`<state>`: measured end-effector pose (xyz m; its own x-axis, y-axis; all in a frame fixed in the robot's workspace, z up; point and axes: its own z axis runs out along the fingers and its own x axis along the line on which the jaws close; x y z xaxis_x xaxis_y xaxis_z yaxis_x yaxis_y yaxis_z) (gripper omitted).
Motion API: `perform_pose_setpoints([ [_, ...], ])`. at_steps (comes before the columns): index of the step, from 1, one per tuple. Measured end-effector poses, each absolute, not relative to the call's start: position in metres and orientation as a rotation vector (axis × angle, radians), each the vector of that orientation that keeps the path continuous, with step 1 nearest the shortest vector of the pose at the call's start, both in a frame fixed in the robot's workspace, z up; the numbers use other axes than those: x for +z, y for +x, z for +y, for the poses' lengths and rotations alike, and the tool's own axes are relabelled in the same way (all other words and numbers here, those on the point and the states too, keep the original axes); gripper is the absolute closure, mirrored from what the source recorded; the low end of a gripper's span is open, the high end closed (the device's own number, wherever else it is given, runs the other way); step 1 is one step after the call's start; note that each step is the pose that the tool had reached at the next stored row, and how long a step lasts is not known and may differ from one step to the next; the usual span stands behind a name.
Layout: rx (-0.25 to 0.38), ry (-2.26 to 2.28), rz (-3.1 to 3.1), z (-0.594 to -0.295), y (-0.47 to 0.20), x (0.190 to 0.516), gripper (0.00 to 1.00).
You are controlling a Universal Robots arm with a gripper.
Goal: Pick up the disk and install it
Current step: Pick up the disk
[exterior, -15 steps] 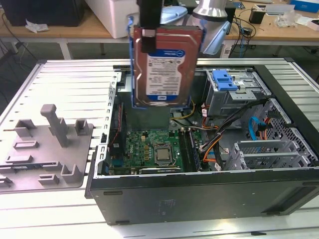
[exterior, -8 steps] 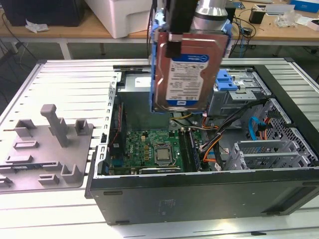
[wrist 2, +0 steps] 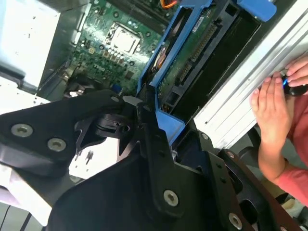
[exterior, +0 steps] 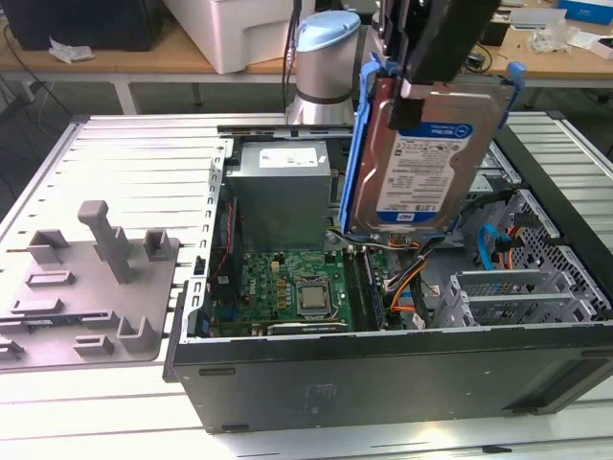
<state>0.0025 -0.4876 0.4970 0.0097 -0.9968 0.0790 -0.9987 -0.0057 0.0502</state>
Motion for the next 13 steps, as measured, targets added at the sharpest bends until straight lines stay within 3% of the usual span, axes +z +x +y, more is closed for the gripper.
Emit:
perform_pose_setpoints([
  [13, 0.032, 2.165, -2.148, -0.4878, 0.0032, 0.4971, 0.64],
])
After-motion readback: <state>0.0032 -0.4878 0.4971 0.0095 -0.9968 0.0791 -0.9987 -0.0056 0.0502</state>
